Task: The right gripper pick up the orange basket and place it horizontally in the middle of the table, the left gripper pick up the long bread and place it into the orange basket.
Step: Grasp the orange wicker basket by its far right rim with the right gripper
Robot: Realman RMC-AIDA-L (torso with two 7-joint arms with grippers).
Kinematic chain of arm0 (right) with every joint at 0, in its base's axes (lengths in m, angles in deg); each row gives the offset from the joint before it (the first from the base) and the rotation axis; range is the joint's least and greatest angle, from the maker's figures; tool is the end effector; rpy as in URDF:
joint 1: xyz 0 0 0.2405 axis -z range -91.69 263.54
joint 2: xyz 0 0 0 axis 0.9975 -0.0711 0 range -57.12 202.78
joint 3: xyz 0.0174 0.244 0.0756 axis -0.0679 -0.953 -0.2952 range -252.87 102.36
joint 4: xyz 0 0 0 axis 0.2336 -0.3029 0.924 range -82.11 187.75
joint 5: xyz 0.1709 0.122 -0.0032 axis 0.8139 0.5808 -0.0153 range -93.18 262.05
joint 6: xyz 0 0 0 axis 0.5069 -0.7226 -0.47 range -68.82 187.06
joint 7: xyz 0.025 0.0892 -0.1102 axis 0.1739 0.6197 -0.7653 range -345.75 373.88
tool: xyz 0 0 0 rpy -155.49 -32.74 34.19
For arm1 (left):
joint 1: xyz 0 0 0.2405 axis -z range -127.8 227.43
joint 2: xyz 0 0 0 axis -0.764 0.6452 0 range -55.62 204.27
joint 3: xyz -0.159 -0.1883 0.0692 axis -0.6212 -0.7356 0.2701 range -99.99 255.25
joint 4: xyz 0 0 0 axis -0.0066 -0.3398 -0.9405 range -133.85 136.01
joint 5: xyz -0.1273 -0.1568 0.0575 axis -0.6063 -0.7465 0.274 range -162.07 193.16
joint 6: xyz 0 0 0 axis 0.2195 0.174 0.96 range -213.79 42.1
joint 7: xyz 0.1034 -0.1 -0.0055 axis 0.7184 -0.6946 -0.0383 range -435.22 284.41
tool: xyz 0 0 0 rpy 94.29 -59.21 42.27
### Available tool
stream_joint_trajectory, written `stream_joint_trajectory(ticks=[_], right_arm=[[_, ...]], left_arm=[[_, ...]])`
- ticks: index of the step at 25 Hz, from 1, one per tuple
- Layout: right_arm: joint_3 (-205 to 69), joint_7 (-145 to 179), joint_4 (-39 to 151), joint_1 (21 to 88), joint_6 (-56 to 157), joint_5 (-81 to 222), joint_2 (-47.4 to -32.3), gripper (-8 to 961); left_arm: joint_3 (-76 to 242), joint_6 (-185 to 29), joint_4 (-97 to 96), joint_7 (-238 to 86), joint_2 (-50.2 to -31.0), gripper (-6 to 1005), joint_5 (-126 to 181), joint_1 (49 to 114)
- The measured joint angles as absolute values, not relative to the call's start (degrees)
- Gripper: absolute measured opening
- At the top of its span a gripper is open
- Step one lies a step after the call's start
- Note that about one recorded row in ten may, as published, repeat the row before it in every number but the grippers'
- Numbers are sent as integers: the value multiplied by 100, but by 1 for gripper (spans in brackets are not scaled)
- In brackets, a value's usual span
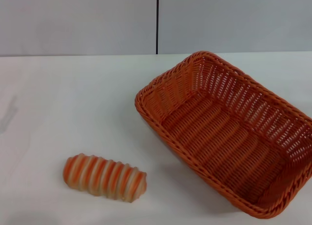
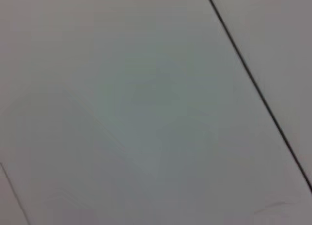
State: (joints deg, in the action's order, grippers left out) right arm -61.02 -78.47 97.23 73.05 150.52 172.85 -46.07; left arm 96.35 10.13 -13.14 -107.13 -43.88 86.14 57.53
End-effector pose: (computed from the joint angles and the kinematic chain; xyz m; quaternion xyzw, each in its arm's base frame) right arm 0.3560 0.2601 0.1334 -0.7094 0.3470 0.4480 0.4192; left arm -0.3787 0.2107 0.0760 -0.6621 -0.1683 -0.3852 0.6205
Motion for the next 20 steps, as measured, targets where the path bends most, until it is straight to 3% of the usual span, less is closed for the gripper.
stream_joint_trajectory(ticks=[11, 18, 20], right_arm=[[-4865, -4136, 12394, 6426, 15009, 14492, -4534, 651], [-3233, -2491, 12457, 5534, 15182, 12977, -4197, 652], [-3155, -2420, 12353, 5374, 15279, 12811, -4176, 652]], left_arm=[[9659, 1123, -1183, -10713, -4390, 814, 8612, 5815], [9658, 1215, -1180, -10713, -4372, 812, 8641, 5739], [9665, 1214, -1180, -10713, -4371, 811, 8644, 5717]])
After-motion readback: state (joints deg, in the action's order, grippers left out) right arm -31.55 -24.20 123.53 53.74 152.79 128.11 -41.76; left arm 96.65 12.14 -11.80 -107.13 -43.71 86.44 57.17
